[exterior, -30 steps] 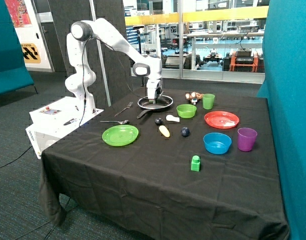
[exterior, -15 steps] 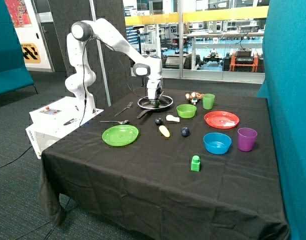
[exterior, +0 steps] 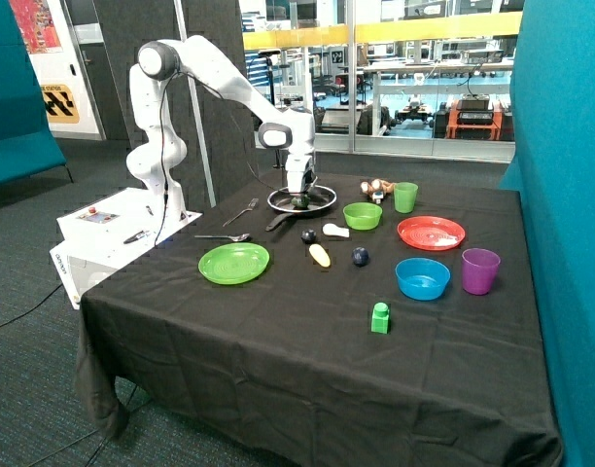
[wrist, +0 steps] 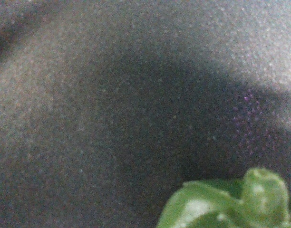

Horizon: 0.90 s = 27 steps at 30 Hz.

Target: Cook the capsicum and place it on a plate

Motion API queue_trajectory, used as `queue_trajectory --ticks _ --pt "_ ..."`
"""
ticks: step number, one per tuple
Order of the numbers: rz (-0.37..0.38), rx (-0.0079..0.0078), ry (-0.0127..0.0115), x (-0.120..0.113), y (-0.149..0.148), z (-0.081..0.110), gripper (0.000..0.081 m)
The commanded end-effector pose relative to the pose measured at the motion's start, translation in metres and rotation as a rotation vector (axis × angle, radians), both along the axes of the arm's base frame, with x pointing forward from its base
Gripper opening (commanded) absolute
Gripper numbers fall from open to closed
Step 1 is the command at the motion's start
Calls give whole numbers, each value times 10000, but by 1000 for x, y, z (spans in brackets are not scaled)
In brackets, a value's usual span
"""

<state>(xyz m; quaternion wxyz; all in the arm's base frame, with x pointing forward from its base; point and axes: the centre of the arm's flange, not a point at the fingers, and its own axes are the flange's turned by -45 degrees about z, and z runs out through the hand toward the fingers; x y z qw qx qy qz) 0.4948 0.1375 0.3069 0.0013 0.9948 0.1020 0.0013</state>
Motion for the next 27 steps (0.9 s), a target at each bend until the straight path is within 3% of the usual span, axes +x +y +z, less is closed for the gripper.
queue_trajectory --ticks 1,27 --pt "166 24 29 -4 0 15 744" --pt "669 23 30 -14 -20 88 721"
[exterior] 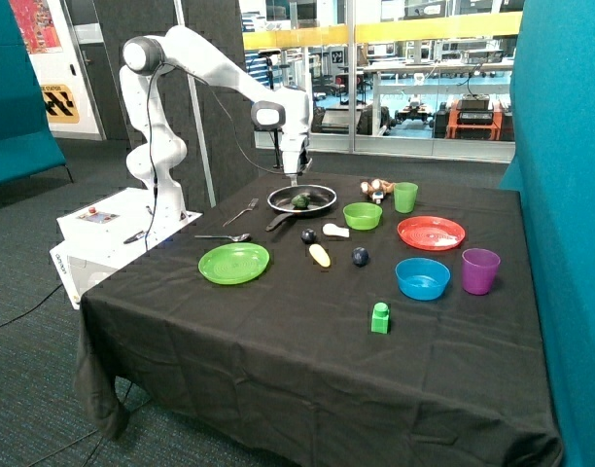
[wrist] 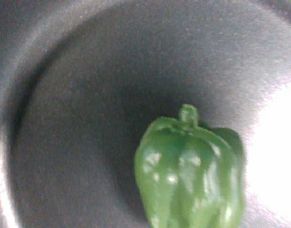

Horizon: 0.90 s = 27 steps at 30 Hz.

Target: Cook the capsicum and place it on a plate

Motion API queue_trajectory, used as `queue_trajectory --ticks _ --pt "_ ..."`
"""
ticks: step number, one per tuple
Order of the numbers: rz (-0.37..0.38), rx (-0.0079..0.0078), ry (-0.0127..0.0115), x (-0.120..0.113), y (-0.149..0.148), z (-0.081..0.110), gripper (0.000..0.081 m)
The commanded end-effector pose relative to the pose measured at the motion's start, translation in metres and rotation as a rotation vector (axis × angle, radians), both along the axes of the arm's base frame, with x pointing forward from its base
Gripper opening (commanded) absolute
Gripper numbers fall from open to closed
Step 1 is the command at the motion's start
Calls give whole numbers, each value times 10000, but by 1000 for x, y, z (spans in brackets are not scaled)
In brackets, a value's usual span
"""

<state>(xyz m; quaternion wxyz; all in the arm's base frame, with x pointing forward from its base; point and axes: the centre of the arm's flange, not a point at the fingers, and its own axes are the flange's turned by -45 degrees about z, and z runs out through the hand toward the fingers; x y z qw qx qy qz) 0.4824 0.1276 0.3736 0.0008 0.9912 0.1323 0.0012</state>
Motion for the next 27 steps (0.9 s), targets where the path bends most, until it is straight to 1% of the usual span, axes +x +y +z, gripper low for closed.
queue_trajectory --ticks 1,2,3,5,16,27 --pt "12 13 27 -1 -15 25 739" --pt "-23 13 27 0 -19 28 761" --pt "-27 13 27 0 -22 29 739" --pt "-60 13 27 1 -26 32 721" --pt "-331 13 27 1 -65 47 712" --pt "-551 13 26 -3 -96 53 701"
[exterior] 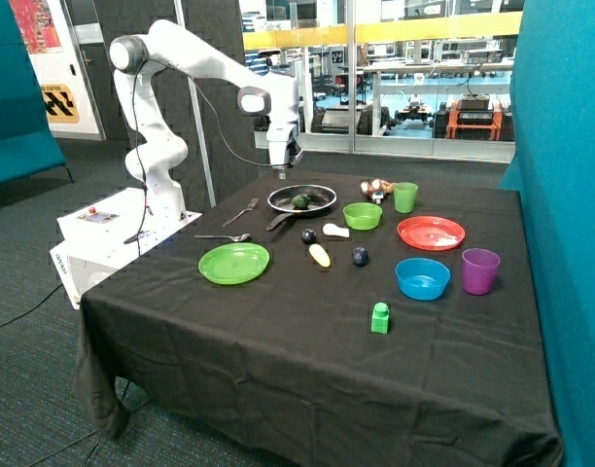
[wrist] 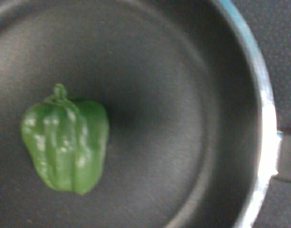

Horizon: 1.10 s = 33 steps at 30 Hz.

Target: Cook the capsicum and place it on a plate

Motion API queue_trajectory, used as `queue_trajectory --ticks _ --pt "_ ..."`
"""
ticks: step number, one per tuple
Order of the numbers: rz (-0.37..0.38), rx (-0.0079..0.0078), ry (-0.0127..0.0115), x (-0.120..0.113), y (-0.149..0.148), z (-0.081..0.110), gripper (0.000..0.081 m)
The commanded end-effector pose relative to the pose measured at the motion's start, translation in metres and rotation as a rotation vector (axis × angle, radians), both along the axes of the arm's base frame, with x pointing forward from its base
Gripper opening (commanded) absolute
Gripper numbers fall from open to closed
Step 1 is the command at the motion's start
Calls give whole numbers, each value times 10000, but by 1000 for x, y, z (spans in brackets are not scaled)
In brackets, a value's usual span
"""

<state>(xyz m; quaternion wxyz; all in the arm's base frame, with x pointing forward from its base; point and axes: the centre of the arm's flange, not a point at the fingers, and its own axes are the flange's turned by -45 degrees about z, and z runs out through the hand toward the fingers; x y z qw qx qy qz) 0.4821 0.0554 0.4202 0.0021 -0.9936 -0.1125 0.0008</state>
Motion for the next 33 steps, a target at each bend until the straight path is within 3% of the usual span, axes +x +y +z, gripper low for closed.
queue_trajectory --ticks 1,18,25,33 --pt "-265 -39 -20 -4 -28 6 701" --pt "-560 -40 -19 -19 -59 4 697" --pt "-395 -39 -19 -21 -52 2 694" --pt "318 -39 -21 -22 -25 -2 694"
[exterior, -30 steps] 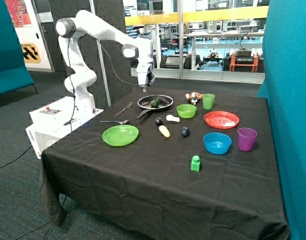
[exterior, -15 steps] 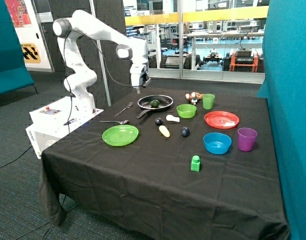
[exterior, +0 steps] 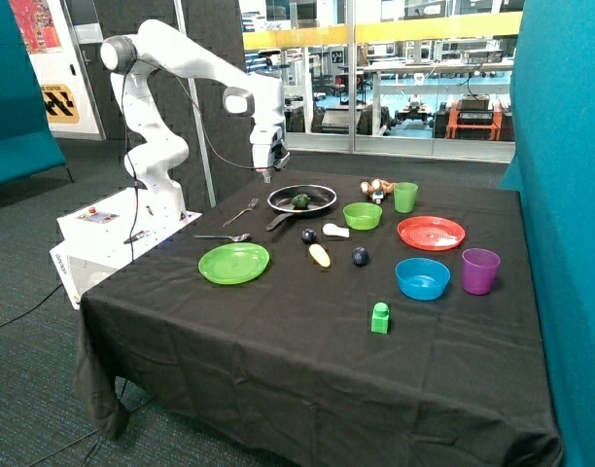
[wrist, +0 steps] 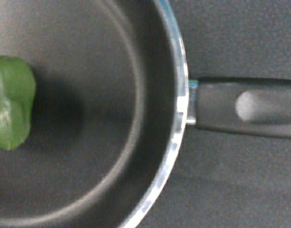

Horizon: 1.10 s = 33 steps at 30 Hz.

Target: Cook the capsicum and place it on a plate

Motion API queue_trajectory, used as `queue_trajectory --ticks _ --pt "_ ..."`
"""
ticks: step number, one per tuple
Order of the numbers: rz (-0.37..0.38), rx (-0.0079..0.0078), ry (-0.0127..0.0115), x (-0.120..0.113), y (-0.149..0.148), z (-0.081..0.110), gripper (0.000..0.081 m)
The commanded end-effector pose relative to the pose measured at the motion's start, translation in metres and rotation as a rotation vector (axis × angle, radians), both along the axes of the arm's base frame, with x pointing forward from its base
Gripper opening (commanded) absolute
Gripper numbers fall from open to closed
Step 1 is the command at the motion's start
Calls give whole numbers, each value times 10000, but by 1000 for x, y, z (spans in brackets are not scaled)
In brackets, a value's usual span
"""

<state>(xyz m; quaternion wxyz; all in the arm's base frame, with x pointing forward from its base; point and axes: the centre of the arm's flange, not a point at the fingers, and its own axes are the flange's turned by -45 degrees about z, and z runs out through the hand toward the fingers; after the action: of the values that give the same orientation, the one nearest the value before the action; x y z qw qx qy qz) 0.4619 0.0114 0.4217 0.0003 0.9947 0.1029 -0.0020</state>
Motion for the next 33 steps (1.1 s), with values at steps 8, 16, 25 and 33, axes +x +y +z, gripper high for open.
queue_trajectory --ticks 8,16,25,33 --pt "1115 13 -39 -4 53 -8 691" --pt "1568 13 -39 -4 79 -12 688" --pt "1485 13 -39 1 107 -26 701" --pt "1610 13 -39 1 134 -44 704"
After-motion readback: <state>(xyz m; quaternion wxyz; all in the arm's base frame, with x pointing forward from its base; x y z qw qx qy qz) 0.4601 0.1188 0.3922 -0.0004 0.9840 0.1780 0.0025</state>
